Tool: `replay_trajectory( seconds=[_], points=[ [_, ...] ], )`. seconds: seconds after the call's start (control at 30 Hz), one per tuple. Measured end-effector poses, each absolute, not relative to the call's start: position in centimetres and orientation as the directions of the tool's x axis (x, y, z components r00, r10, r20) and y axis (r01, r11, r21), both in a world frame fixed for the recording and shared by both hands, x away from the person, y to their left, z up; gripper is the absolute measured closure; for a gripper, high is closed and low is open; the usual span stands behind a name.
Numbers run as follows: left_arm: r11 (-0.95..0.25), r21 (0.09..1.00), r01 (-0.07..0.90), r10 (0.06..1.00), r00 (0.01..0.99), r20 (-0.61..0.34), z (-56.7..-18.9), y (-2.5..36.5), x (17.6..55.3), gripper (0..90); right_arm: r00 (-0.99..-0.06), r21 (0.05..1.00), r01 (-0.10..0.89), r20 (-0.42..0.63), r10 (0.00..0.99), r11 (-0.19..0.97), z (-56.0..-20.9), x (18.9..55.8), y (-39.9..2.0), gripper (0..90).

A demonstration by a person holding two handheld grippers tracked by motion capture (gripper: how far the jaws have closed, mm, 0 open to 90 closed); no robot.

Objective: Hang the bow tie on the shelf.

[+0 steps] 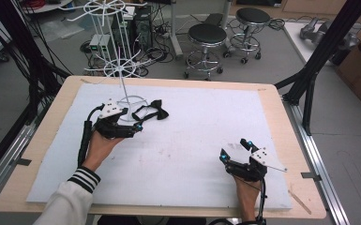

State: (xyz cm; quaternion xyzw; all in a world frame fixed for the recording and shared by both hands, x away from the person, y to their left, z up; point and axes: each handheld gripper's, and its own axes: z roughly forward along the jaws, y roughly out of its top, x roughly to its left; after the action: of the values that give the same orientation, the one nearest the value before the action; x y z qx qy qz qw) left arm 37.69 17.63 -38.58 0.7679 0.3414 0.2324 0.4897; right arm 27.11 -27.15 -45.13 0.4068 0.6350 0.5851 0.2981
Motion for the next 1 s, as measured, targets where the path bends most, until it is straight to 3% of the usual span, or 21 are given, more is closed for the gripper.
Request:
replay_trajectory(
  seconds=[0.77,1.0],
  points=[
    [-0.396,0.839,0.374,0.775,0.626,0.087,-40.6,14.8,41.1,24.5,-0.490,0.985,0.169,0.104,0.865,-0.023,-45.1,27.1,-27.2,9.8],
    [-0.382,0.811,0.443,0.793,0.608,0.042,-41.4,15.1,41.9,25.7,-0.490,0.986,0.168,0.102,0.866,-0.022,-45.1,27.1,-27.2,9.8]
  ],
)
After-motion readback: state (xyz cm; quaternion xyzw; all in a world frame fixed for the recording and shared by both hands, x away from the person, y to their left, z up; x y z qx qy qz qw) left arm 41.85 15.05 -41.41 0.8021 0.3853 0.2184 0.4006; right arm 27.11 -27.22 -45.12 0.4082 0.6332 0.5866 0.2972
